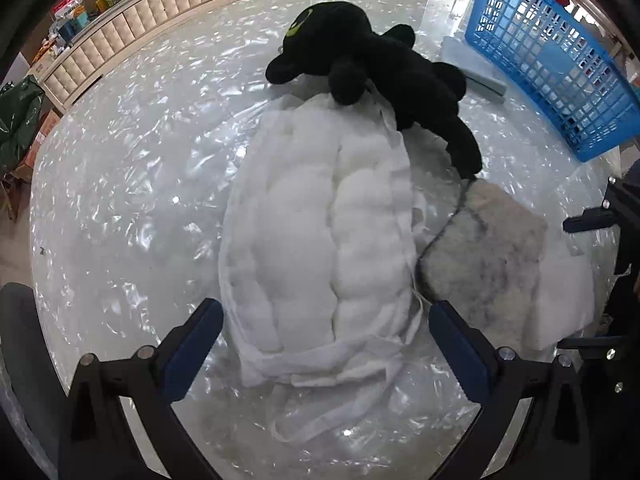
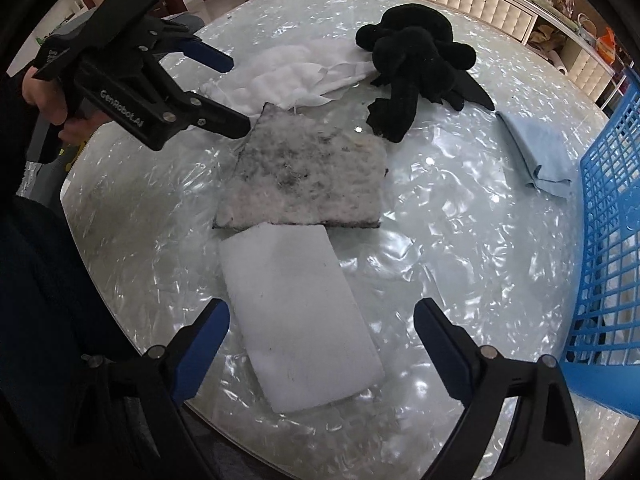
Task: Organize soft objects
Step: 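Grasp the white quilted pad with the left gripper and lift it, then grasp the white foam sheet with the right gripper while the left gripper holds the quilted pad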
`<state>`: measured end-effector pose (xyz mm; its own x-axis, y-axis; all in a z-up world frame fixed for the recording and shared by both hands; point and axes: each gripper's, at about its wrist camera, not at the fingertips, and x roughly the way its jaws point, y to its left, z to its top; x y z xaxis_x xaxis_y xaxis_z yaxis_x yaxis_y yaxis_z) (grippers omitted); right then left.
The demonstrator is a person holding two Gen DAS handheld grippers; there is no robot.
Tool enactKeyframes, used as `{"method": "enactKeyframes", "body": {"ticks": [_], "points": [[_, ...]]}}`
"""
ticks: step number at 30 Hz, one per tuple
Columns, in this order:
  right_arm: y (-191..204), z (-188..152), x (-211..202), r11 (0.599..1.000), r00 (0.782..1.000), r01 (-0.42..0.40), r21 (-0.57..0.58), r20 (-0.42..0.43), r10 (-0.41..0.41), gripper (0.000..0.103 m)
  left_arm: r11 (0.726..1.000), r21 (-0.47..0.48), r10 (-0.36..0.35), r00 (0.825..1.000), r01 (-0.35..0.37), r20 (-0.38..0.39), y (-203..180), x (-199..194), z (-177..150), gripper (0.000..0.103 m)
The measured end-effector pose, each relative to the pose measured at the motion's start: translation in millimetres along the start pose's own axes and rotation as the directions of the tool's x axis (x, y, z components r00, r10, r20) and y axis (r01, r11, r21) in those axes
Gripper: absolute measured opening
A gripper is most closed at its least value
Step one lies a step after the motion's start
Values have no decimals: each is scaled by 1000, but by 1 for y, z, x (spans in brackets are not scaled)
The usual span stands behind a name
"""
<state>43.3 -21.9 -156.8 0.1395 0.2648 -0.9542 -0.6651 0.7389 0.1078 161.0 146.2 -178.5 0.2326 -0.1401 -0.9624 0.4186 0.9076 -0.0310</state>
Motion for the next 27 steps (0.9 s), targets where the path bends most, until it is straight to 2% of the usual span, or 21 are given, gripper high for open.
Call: {"method": "enactKeyframes", "body": {"ticks": [2,9,12,14,16,18,19,20,25,27], "points": [[0,1,5,1000,1000,-4,-1,-6,4,89,1000,14,12,1000,-13,5,-1,4,3,102],[9,4,11,1000,1000,2,-29,17,-1,86,1000,16,22,1000,-22,6,-5,15,18,96],[14,6,14,999,1000,5,-35,30,-4,82,1000,9,17,1000,-17,24,-9,6,23,77],[15,6,9,999,999,8,-37,47,-6,67,1000,5,9,999,-9,36,-9,4,26,59],[18,8,9,999,998,0,-50,57,3,57,1000,0,4,999,-4,40,-10,1,27,48],[21,8,9,998,998,4,-58,61,-1,55,1000,-1,-4,999,4,45,-9,-1,28,38],[23,7,10,998,998,8,-61,68,-4,54,1000,-1,-9,999,9,48,-9,-3,28,28],[23,6,10,998,997,7,-61,74,-2,52,1000,-5,-12,999,13,53,-9,-3,28,23],[23,6,13,999,996,-8,-50,83,12,49,1000,-1,-5,999,5,39,-10,-10,23,20],[20,1,3,999,996,-7,-50,87,11,48,1000,-1,8,999,-8,37,-8,-17,9,20]]}}
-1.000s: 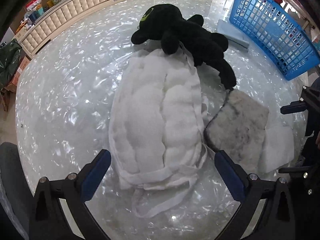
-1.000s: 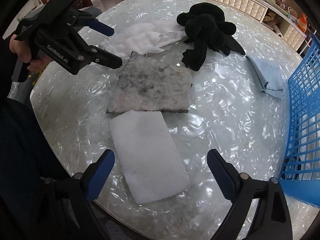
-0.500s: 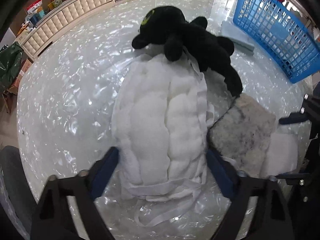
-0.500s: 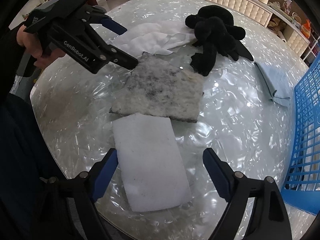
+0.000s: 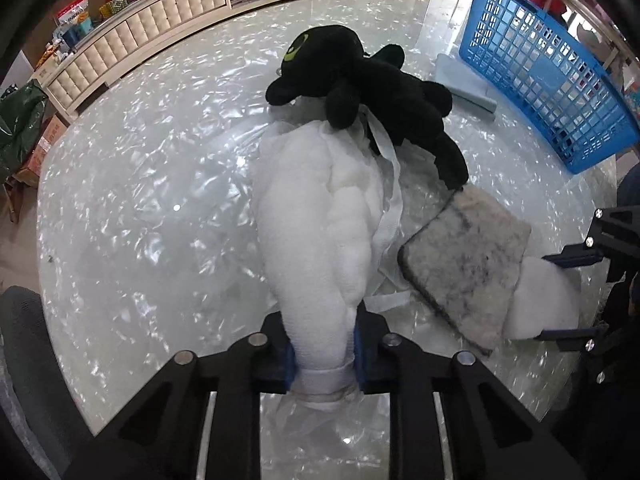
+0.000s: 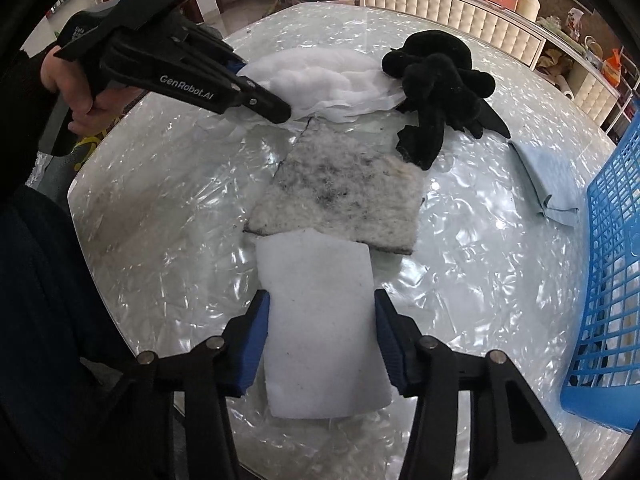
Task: Organize soft objects
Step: 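Grasp the white foam sheet with the right gripper while the left gripper holds the quilted pad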
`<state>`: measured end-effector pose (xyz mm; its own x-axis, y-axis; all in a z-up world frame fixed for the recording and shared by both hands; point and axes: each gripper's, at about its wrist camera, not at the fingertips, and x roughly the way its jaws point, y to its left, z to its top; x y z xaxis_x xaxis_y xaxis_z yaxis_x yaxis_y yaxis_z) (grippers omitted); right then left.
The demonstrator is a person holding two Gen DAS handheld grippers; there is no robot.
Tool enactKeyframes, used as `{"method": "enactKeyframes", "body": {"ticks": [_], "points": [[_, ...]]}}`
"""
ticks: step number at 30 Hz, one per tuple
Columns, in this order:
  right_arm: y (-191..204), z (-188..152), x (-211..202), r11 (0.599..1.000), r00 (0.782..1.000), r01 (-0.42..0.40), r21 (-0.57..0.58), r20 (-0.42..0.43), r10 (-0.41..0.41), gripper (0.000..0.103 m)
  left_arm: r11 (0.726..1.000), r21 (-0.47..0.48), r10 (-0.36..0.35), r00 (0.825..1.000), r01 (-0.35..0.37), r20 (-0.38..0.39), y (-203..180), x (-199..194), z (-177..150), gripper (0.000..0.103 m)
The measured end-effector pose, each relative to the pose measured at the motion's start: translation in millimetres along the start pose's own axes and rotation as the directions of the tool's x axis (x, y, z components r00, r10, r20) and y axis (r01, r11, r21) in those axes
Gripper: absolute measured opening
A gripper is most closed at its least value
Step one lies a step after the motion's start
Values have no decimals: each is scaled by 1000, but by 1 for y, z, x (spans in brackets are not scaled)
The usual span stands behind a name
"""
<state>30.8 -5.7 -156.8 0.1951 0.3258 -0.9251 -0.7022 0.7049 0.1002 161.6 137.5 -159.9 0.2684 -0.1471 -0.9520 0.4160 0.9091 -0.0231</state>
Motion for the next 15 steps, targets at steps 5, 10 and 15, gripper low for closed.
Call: {"method": "enactKeyframes", "body": {"ticks": [5,10,15], "points": [[-6,-6,-12,1000,1000,10,4,4,-10,48,1000,-3,23,1000,-23,13,1,-15,-9,19],[-11,-11,-23,1000,1000,23,18,14,-23,48,999,9,42,998,-43,40,-6,-35,-14,19],[-18,-18,-38,998,999,32,47,30,-33,48,998,36,42,996,-45,80,-18,-58,-19,20]]}}
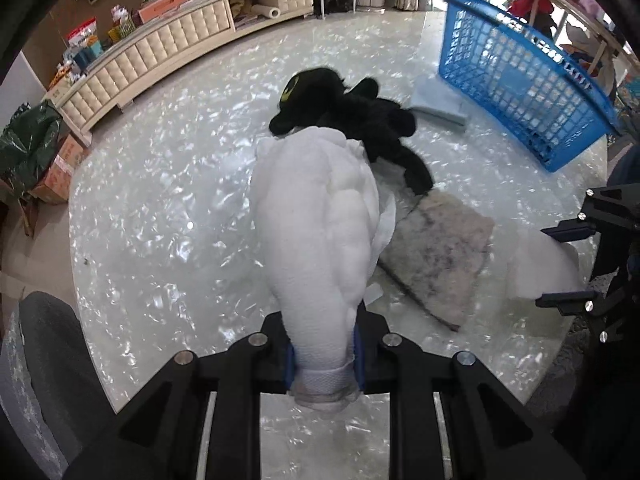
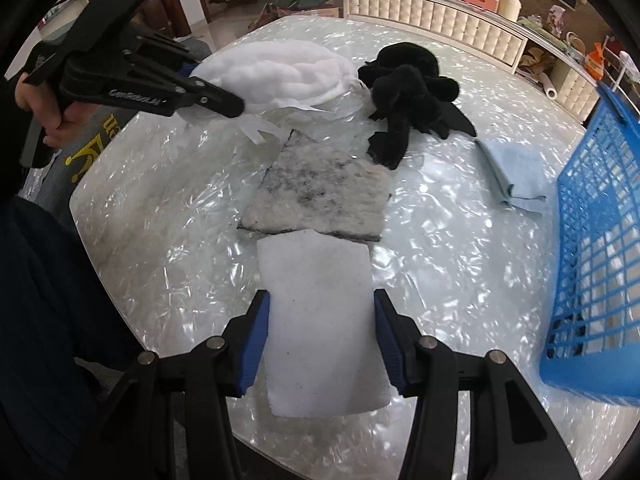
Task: Organize soft objects
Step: 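Grasp the white foam sheet with the right gripper while the left gripper holds the quilted pad, then carry the foam sheet with the right gripper over the blue basket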
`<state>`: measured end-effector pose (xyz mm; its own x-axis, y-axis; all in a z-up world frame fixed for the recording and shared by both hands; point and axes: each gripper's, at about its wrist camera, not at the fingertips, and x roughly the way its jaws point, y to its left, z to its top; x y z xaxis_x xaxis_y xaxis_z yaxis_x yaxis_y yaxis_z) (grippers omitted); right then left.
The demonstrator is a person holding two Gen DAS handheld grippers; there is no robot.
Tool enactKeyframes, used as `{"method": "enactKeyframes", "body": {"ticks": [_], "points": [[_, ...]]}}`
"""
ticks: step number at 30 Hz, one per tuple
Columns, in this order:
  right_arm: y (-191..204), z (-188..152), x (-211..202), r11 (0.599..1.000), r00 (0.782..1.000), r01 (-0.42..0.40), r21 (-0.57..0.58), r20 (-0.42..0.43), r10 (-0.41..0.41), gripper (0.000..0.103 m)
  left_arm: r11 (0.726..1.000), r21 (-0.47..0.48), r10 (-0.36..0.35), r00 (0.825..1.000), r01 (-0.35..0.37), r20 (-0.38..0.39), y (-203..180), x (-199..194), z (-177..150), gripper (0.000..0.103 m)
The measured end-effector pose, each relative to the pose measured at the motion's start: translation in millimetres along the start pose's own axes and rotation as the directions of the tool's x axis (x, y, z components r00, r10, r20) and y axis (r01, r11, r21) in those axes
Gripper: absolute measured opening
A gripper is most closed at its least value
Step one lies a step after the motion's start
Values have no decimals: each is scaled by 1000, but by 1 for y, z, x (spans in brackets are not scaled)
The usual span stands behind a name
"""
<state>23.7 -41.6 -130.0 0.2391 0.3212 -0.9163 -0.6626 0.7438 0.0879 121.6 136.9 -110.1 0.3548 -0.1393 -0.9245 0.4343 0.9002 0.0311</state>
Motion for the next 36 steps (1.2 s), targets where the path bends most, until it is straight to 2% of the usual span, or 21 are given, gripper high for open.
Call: {"method": "enactKeyframes", "body": {"ticks": [6,12,17,24,31,36], "points": [[-3,-5,-24,999,999,24,24,28,-25,48,999,52,-16,999,14,42,-29,-23,0,20],[-9,-5,-49,997,995,62,39,71,-65,48,993,106,-53,996,46,69,-61,-39,13,19],[-21,-2,-77,994,989,86,64,116,-93,48,990,132,-59,993,45,103,-86,-58,22,20],[-42,-6,-104,990,979,117,80,157,-129,48,992,107,-80,986,64,147,-112,-75,36,19],[-63,-10,-131,982,967,143,120,194,-164,48,994,95,-69,981,53,179,-124,-77,53,20],[-80,-11,-148,974,957,164,153,216,-195,49,992,100,-98,971,77,216,-133,-84,63,19]]}}
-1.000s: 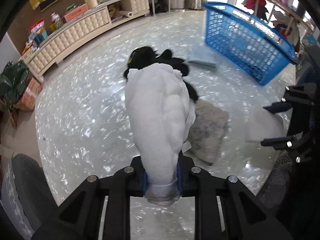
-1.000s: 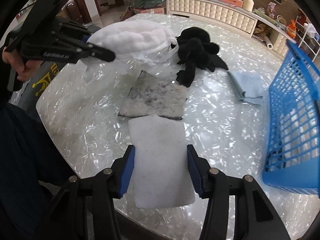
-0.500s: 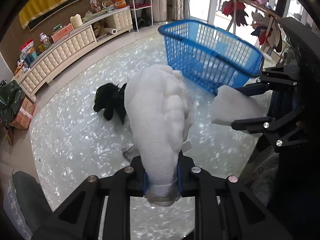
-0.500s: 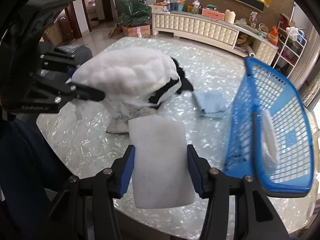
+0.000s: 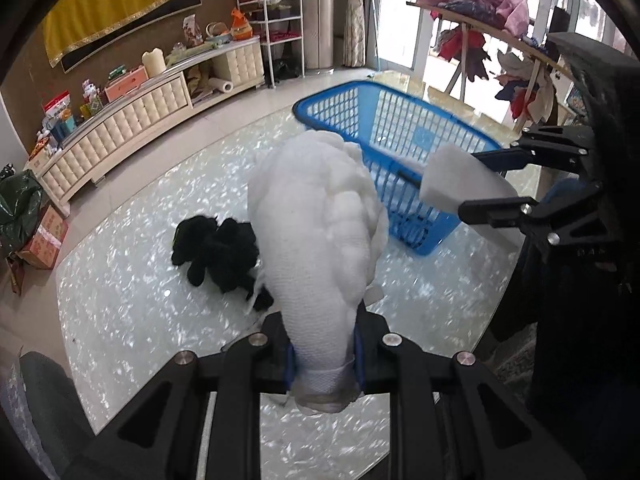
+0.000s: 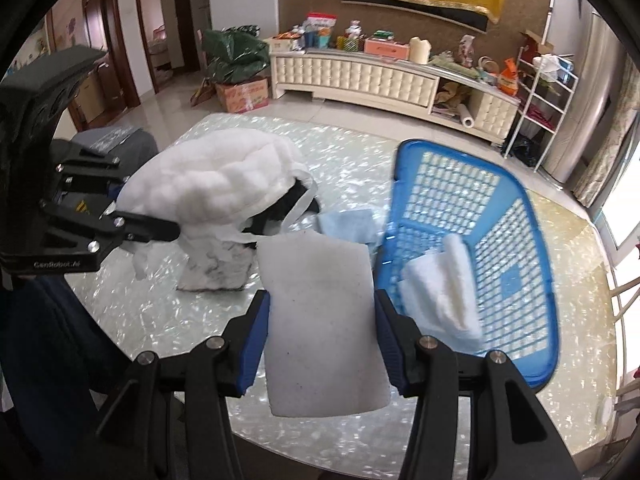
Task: Organize soft objects
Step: 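Carry the foam sheet with the right gripper over the blue basket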
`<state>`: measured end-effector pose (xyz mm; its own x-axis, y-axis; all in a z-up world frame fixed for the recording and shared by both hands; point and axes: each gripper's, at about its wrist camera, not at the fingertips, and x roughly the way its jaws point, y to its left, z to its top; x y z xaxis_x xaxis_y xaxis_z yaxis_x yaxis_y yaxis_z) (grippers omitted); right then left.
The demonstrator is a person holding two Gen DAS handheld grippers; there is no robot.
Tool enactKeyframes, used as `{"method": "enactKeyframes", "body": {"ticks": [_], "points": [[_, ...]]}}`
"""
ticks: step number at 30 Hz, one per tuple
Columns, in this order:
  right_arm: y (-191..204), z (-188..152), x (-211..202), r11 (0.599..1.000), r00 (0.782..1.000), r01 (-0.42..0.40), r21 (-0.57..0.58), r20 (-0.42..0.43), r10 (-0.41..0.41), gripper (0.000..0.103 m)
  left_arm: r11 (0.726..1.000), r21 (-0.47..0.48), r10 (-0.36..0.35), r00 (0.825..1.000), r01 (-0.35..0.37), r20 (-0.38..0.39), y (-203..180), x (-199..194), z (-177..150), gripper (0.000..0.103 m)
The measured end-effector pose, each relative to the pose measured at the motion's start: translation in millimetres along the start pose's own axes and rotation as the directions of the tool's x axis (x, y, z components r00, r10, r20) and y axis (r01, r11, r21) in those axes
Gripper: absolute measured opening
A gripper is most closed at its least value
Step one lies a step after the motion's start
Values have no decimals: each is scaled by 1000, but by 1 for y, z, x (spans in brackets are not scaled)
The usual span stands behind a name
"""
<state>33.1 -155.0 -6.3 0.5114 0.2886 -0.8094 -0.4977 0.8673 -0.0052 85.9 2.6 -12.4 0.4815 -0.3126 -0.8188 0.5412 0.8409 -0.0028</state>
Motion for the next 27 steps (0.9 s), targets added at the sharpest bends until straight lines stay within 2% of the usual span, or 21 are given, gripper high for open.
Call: {"method": "enactKeyframes", "body": {"ticks": [11,27], "points": [[-35,10,-3,995,996,81,51,25,-82,49,1000,-1,-12,999,12,42,-5,2,10,19],[-70,33,33,985,986,165,58,-46,-163,49,999,-42,-19,999,21,49,5,5,10,20]]}}
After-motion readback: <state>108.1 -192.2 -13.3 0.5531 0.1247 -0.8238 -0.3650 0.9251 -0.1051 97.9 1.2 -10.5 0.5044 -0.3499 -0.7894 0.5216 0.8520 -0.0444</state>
